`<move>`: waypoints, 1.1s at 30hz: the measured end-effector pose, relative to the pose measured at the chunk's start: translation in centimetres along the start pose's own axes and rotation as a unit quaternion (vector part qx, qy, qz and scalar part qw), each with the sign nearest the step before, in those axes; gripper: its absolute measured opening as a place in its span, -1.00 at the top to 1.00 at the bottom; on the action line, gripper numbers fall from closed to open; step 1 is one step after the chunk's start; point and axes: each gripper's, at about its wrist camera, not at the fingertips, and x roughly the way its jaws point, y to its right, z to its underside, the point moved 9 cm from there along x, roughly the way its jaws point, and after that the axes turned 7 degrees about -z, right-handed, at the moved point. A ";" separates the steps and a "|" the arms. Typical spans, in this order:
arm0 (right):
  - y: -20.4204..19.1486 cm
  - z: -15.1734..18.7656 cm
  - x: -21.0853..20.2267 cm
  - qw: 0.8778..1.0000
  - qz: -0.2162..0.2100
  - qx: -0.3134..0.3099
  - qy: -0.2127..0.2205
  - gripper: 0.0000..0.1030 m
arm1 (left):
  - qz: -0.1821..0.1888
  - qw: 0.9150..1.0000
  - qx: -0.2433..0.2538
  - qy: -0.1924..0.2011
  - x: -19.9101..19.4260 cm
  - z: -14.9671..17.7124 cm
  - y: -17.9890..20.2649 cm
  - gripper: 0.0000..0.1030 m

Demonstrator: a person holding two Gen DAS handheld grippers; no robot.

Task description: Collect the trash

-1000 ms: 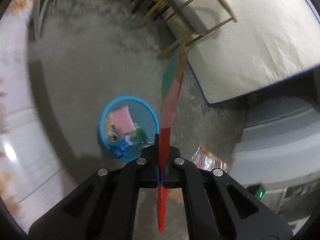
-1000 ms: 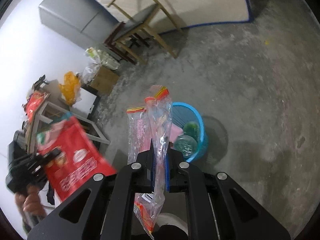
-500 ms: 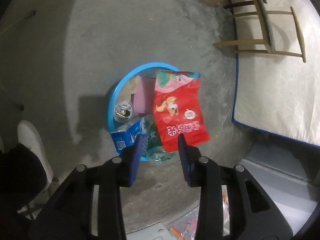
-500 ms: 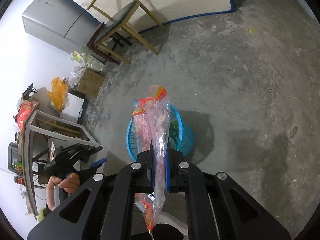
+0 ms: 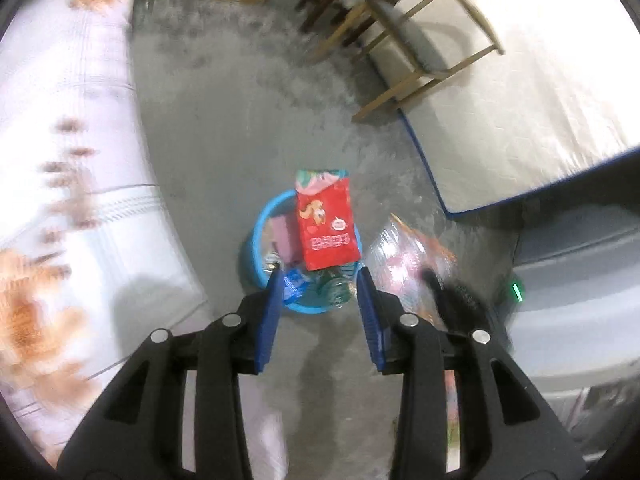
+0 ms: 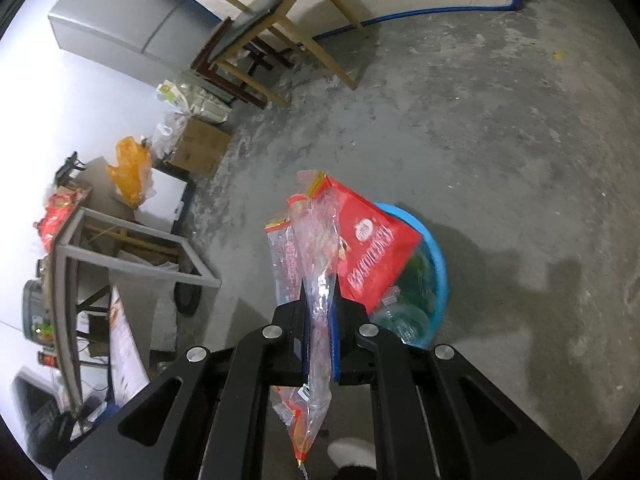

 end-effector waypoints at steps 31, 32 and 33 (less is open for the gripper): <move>-12.8 14.2 -16.7 0.930 0.060 -0.355 0.067 -0.88 | -0.153 0.962 0.078 0.213 -15.2 15.2 -6.9 -0.80; -13.7 15.2 -17.6 0.921 0.062 -0.378 0.076 -0.88 | -0.156 0.961 0.072 0.219 -15.4 15.5 -6.9 -0.82; -14.6 16.4 -18.5 0.910 0.060 -0.402 0.082 -0.88 | -0.162 0.959 0.067 0.223 -15.6 15.8 -6.9 -0.83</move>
